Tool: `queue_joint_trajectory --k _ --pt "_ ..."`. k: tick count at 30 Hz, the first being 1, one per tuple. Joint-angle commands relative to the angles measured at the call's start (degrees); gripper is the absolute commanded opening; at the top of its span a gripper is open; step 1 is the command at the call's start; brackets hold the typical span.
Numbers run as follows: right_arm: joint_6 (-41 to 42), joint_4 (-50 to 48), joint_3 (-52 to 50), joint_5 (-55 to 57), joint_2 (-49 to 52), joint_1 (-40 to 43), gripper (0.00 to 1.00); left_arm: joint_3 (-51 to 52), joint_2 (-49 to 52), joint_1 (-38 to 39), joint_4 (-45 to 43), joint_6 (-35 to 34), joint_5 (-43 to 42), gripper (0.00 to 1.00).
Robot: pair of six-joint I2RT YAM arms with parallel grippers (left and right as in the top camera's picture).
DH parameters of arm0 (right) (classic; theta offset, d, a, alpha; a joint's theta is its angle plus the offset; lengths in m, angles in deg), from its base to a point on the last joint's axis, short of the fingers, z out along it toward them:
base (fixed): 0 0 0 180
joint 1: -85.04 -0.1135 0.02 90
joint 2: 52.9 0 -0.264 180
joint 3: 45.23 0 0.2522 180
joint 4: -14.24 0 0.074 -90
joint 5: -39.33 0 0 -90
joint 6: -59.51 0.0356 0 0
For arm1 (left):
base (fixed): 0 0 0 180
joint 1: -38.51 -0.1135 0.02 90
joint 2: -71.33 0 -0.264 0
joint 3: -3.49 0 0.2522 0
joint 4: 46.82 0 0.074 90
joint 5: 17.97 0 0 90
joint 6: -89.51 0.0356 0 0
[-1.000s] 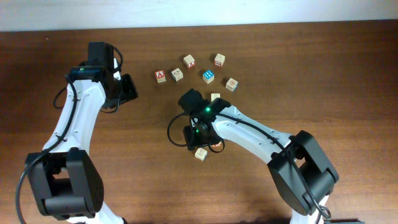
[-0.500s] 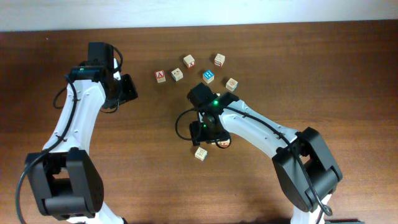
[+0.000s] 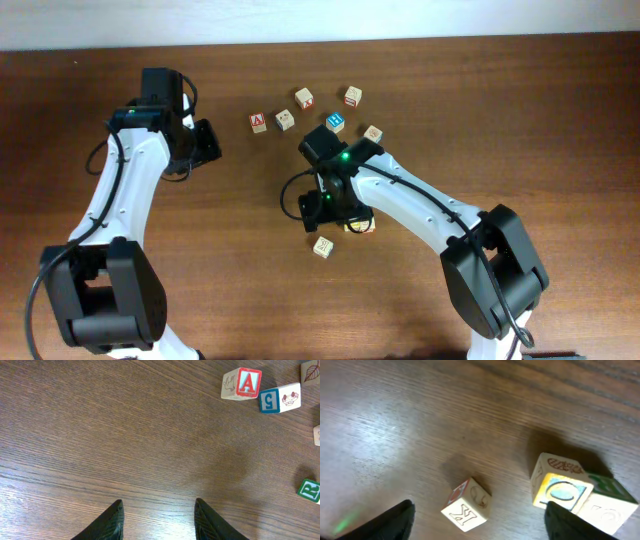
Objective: Rotate 3 blocks
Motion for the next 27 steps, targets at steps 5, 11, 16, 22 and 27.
queue_joint_trajectory --k 5,11,16,22,27 --pt "-9.94 -0.59 2.43 -3.58 0.79 -5.44 0.74 -0.50 -0.33 -0.20 -0.28 3.32 0.87 0.43" --pt "-12.41 -3.39 0.52 1.40 1.29 -13.25 0.58 -0.50 -0.33 -0.20 -0.31 3.34 0.85 0.45" --pt "-7.39 -2.01 -0.11 1.38 4.98 -13.79 0.57 -0.50 -0.33 -0.20 -0.17 3.34 0.87 0.45" --pt "-3.28 -0.50 -0.11 1.75 5.86 -12.37 0.57 -0.50 -0.33 -0.20 0.04 3.34 2.12 0.46" --pt "-3.13 -1.46 -0.11 3.45 6.05 -12.26 0.57 -0.50 -0.33 -0.20 0.07 3.34 2.12 0.46"
